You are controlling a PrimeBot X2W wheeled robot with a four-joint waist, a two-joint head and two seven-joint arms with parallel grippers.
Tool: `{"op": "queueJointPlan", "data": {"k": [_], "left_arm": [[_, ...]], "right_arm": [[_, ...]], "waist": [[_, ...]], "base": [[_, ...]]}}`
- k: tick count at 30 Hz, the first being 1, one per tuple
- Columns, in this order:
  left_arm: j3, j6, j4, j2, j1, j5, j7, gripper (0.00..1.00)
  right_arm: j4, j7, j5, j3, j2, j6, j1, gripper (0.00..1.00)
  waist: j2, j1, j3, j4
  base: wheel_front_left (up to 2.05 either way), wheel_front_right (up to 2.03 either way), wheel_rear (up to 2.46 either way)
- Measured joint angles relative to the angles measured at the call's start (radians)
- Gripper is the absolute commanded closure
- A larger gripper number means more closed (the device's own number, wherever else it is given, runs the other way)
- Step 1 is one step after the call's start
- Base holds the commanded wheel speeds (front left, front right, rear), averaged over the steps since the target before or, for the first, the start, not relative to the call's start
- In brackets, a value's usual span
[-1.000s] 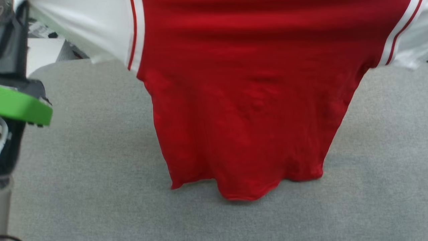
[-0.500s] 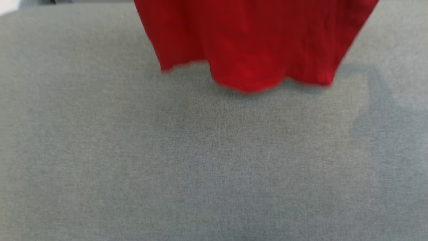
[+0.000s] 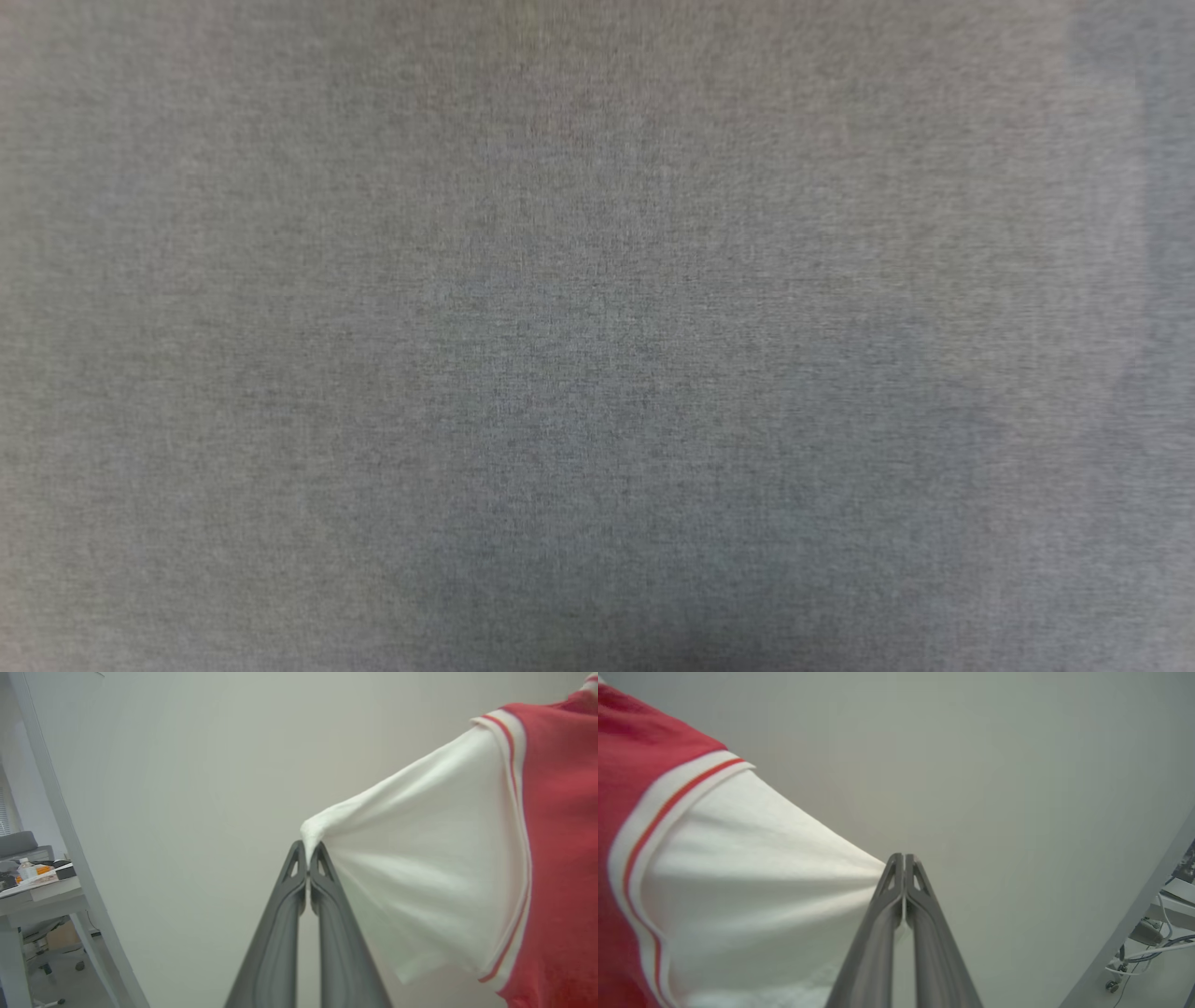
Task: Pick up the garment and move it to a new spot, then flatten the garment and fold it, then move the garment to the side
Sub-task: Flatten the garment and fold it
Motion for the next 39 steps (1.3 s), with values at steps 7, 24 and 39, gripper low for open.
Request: {"op": "queueJointPlan", "data": {"k": [7,24,39], "left_arm": [[-0.042,0.0,0.17,-0.055,-0.065,0.001,-0.168,1.0],[-0.181,0.0,0.215,-0.089,0.318,-0.154,-0.236,1.0],[-0.121,0.0,0.106,-0.142,0.935,-0.207,-0.236,1.0]], "right_arm": [[0.175,-0.121,-0.022,0.04,0.038,0.0,-0.088,1.0],[0.295,-0.258,0.11,0.125,0.071,0.0,0.265,1.0],[0.187,-0.332,0.3,0.046,0.127,0.0,0.844,1.0]], "waist": [[0.0,-0.0001,0.084,0.025],[0.0,-0.0003,-0.023,0.05],[0.0,-0.0005,-0.272,0.043]], "base": [[0.0,0.0,0.0],[0.0,0.0,0.0],[0.0,0.0,0.0]]}}
